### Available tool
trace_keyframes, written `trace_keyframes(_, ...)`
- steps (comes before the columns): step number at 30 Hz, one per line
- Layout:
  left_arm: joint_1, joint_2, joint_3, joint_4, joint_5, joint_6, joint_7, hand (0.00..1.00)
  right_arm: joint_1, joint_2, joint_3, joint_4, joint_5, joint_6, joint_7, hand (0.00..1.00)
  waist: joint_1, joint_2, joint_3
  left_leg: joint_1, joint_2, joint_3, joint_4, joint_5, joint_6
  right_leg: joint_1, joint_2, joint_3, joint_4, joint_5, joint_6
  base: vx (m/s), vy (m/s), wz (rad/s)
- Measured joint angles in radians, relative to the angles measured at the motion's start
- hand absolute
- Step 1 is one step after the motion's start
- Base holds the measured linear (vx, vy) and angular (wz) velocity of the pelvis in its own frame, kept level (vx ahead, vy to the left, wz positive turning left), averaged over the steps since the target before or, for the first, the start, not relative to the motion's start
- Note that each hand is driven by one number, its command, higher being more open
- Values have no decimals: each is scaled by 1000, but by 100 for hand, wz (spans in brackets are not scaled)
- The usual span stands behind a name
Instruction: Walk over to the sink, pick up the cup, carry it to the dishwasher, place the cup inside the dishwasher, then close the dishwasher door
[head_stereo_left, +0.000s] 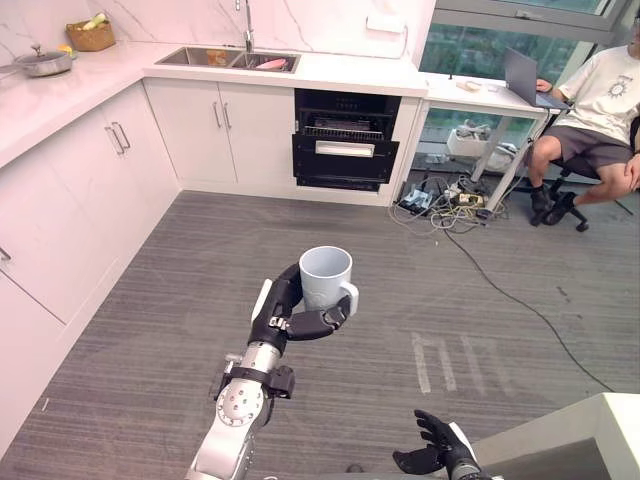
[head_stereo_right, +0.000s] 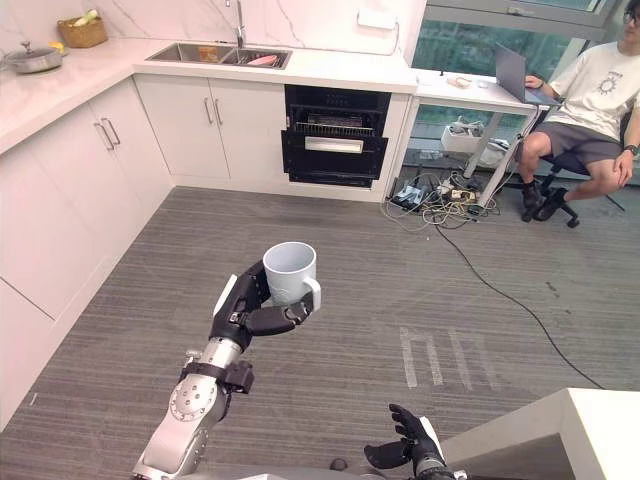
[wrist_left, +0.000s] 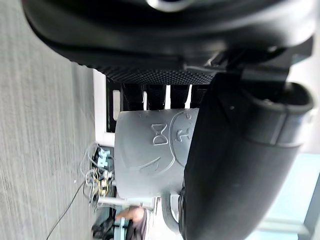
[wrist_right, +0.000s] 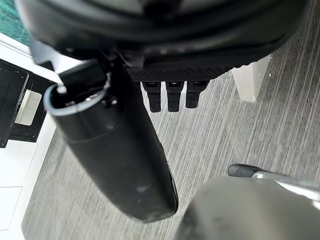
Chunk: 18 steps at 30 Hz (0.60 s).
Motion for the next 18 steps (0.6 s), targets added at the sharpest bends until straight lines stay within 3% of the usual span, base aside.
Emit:
trace_keyframes(2,0,-14,15,-2,-8,0,1,30,-10,-7,-24,0,0,10,-11,90,3,2,0,-30,8,-1,26,-10,15,-7,-9,-40,6,-8,3,-29,4,55)
trace_keyframes(4,5,-24,38,-11,-14,0,8,30,-32,-13,-42,-3,-1,11,-20,90,5,2,3,-56,1,4,35,-14,22,-61,-32,-65,87,-55,13,-28,49,52)
trace_keyframes(6,16,-26,59,-30,-14,1,19,30,-60,-15,-49,-5,-1,12,-22,90,7,-10,11,-64,-25,11,45,-21,34,-131,-76,-80,242,-142,30,9,83,44)
trace_keyframes(8,56,-31,80,-84,-14,3,21,30,-76,-19,-48,-8,-3,11,-21,90,5,-27,28,-62,-83,-8,82,-63,70,-189,-149,-92,450,-240,50,56,121,44)
trace_keyframes(10,66,-30,81,-96,-14,2,35,30,-79,-19,-43,-11,-3,12,-19,90,10,-24,44,-34,-115,-30,81,-85,101,-253,-176,-72,631,-241,32,154,109,45)
trace_keyframes(11,66,-27,81,-96,-14,3,39,30,-74,-14,-28,-10,-3,12,-16,90,1,-15,51,-13,-120,-60,82,-94,113,-284,-166,-50,712,-264,32,214,83,58)
trace_keyframes(15,63,-21,63,-97,-24,2,40,30,-64,-1,-17,-25,1,7,-15,90,-30,-6,75,35,-124,-129,75,-133,117,-372,-97,-47,664,-290,42,282,16,55)
trace_keyframes(17,55,-12,34,-94,-32,2,39,30,-63,-1,-18,-52,14,0,-16,90,-42,-6,82,67,-135,-159,57,-146,101,-423,-77,-58,549,-260,57,398,-34,51)
trace_keyframes(18,42,-13,18,-84,-32,2,38,30,-61,-2,-23,-66,17,0,-17,90,-54,-9,83,92,-151,-189,37,-146,78,-442,-76,-59,448,-181,41,474,-72,88)
